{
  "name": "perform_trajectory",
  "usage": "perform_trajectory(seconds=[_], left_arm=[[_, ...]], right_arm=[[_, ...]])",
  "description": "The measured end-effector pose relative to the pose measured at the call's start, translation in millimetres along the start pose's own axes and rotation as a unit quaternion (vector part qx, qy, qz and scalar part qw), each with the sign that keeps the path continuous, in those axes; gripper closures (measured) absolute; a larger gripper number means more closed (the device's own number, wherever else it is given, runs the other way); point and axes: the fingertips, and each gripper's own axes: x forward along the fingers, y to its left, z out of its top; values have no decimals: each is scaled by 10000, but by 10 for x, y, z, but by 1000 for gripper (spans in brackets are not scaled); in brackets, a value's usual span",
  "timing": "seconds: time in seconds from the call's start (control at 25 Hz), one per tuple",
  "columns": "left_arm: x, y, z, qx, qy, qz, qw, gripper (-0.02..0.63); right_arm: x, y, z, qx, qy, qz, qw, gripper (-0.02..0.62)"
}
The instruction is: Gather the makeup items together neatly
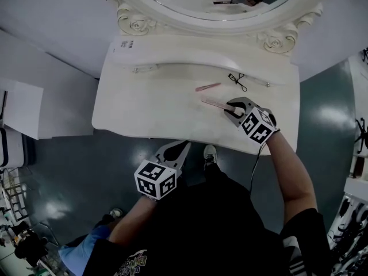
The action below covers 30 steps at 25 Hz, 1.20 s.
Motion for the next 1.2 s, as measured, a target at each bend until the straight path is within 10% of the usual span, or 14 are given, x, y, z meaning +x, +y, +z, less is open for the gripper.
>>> perform_trajectory(seconds=[1.2], left_arm=[[232,31,-105,-403,-23,332,9986,598]], right_arm=[[431,128,-417,-727,696,1155,9882,491]])
